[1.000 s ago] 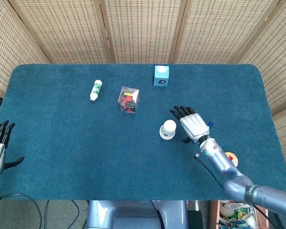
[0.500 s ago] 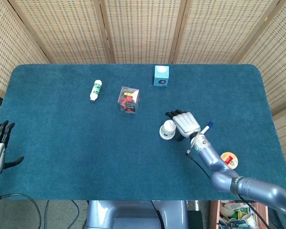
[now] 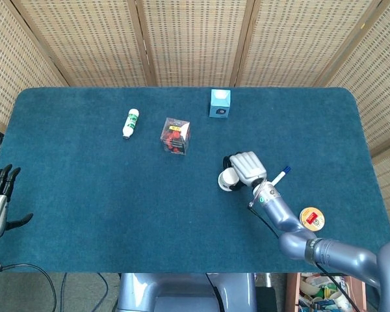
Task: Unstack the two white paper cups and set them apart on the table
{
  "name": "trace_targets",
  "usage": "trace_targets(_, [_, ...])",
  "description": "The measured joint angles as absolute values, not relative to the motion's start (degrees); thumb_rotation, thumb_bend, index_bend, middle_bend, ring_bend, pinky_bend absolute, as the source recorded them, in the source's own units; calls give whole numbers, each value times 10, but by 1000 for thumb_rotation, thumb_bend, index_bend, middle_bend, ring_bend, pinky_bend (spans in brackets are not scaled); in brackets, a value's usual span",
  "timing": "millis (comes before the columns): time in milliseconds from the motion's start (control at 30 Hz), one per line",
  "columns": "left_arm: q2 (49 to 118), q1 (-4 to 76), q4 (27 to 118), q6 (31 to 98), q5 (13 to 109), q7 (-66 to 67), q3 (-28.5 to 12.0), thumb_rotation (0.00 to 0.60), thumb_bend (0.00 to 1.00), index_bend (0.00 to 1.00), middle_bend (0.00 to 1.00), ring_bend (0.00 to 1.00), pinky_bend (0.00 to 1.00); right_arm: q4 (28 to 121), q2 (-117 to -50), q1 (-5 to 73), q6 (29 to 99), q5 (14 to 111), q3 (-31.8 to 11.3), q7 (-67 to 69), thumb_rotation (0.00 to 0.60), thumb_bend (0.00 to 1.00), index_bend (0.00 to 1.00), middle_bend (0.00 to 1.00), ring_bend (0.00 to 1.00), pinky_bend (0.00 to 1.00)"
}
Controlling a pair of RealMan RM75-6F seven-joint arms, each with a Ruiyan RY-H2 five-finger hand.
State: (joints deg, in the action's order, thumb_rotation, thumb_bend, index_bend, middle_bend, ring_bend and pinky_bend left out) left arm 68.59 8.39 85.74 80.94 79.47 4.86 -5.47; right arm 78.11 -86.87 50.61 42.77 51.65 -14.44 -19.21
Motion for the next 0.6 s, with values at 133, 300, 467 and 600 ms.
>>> trace_targets(133, [685, 84, 858, 809, 795, 47, -54, 600, 83, 0, 0, 0, 0, 782, -870, 506, 427, 516, -148, -172, 600, 384, 584, 569, 440, 616])
trace_targets(300, [684, 85, 859, 808, 796, 44, -54, 600, 83, 0, 0, 0, 0, 805, -860, 501, 441, 528, -154, -150, 600, 388, 584, 570, 440, 616])
trace_targets(467, [684, 97, 850, 807, 808, 33, -60, 600, 84, 0, 0, 0, 0, 858, -832, 486, 446, 537, -174, -89, 600, 389, 584, 569, 441, 616])
trace_targets(600, [690, 126, 817, 808, 832, 22, -77, 600, 83, 0, 0, 0, 0, 913, -802, 470, 434, 517, -211, 7, 600, 407, 584, 567, 442, 616])
